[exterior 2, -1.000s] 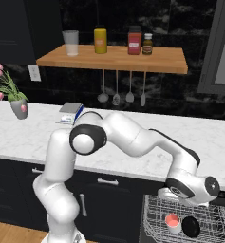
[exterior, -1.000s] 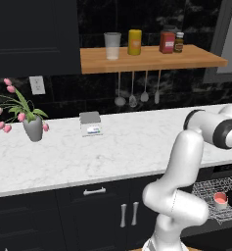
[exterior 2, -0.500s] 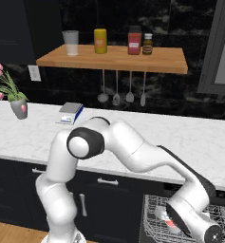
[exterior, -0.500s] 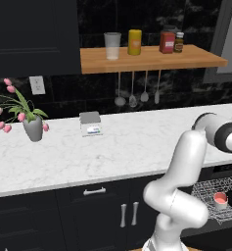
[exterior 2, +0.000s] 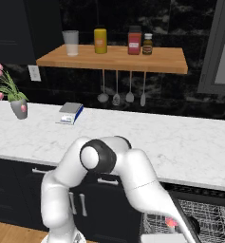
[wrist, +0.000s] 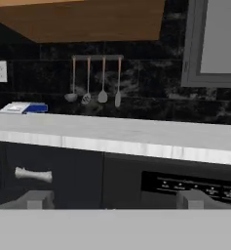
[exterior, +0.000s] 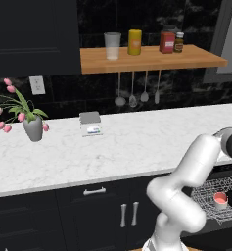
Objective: Pick up the cup and bowl from the counter, place them in the dishwasher, and close the dishwasher door.
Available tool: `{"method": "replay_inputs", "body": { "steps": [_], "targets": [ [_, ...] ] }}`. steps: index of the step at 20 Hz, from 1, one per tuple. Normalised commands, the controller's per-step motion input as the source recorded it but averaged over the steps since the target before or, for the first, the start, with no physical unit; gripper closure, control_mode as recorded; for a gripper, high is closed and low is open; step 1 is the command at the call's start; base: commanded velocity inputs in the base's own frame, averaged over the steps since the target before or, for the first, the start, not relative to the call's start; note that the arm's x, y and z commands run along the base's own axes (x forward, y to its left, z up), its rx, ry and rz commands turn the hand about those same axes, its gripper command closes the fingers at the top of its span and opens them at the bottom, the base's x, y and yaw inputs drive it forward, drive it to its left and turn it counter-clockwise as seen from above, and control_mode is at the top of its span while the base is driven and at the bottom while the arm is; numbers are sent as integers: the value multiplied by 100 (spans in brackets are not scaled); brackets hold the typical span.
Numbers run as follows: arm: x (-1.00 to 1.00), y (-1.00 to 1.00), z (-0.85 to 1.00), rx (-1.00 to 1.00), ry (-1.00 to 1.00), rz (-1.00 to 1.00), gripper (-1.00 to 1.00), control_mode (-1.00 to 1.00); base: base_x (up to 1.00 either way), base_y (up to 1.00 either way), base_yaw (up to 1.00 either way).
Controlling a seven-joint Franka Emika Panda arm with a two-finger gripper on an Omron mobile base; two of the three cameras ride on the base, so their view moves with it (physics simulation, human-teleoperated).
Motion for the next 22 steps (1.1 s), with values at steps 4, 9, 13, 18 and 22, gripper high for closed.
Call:
{"method": "replay_inputs", "body": {
  "steps": [4,9,13,18,22],
  "targets": [
    [-96,31,1,-1,-43,2,-100,-100,0,0,0],
    [-41,27,-5,0,-9,4,-100,-100,0,0,0],
    [-7,8,-37,0,0,6,-100,-100,0,0,0],
    [-32,0,-60,0,-1,2,-100,-100,0,0,0],
    [-44,-18,-36,0,-15,-2,-100,-100,0,0,0]
  ]
}}
